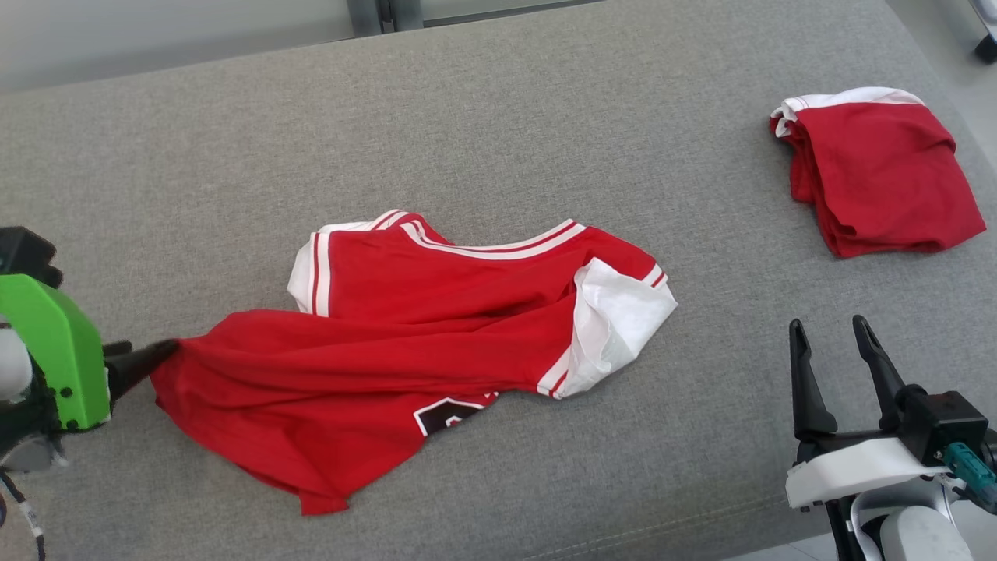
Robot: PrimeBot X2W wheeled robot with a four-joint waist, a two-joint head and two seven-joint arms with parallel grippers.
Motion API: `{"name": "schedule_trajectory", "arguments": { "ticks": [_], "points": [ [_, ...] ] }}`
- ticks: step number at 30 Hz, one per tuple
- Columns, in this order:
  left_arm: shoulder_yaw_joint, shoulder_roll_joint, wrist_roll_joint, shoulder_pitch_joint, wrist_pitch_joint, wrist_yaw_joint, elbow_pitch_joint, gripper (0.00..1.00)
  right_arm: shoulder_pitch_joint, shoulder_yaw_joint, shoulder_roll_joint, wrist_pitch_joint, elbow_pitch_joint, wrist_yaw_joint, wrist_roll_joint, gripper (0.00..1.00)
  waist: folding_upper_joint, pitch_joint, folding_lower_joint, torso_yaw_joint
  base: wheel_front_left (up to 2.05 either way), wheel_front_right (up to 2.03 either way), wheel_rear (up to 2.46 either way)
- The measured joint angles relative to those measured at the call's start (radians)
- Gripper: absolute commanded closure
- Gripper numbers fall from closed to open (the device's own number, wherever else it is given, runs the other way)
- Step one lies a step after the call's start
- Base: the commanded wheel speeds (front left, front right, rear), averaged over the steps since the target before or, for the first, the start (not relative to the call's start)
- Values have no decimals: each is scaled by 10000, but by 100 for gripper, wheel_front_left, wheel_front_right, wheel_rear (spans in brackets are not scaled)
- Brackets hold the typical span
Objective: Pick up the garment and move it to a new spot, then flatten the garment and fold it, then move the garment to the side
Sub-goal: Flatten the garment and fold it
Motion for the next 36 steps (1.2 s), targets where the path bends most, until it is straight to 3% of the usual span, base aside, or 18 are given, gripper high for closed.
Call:
{"name": "schedule_trajectory", "arguments": {
  "ticks": [7, 10, 14, 18, 21, 22, 24, 31, 36],
  "points": [
    [1507, 370, -272, 792, -3359, 228, 138, 0, 420, -222, 2, 0, 10, 0, -40, 0, 0, -222, 0, 9, 0, 0, 0],
    [1950, 364, -604, 1848, -4936, 606, -234, 0, 517, -228, 0, 0, 6, 2, -42, 0, 0, -360, 0, 87, 0, 0, 0],
    [2044, -86, -709, 3415, -6707, 1053, -1118, 0, 544, -236, -2, 0, -84, 0, -178, 0, 1, -523, 0, 252, 0, 0, 0],
    [1969, -965, -654, 4566, -8172, 1634, -2004, 0, 578, -326, 4, 0, -173, 0, -391, 0, 0, -700, 0, 464, 0, 0, 0],
    [1662, -1791, 173, 4953, -8564, 2048, -2422, 0, 706, -453, 2, 0, -234, 0, -499, 0, 0, -859, 0, 642, 0, 0, 0],
    [1662, -1791, 173, 4953, -8564, 2048, -2422, 0, 706, -453, 2, 0, -234, 0, -499, 0, 0, -859, 0, 642, 0, 0, 0],
    [1400, -2585, 771, 4952, -8652, 2171, -2573, 0, 803, -541, 2, 0, -255, 0, -535, 0, 0, -951, 0, 791, 0, 0, 0],
    [-35, -5227, 2071, 3301, -8243, 1925, -1900, 0, 913, -382, 0, 0, -253, 0, -669, 0, 0, -1283, 0, 1184, 0, 0, 0],
    [-853, -6926, 2426, 1846, -7402, 1588, -343, 0, 798, 15, 6, 0, -247, 2, -614, 0, 1, -1333, 0, 1019, 0, 0, 0]
  ]
}}
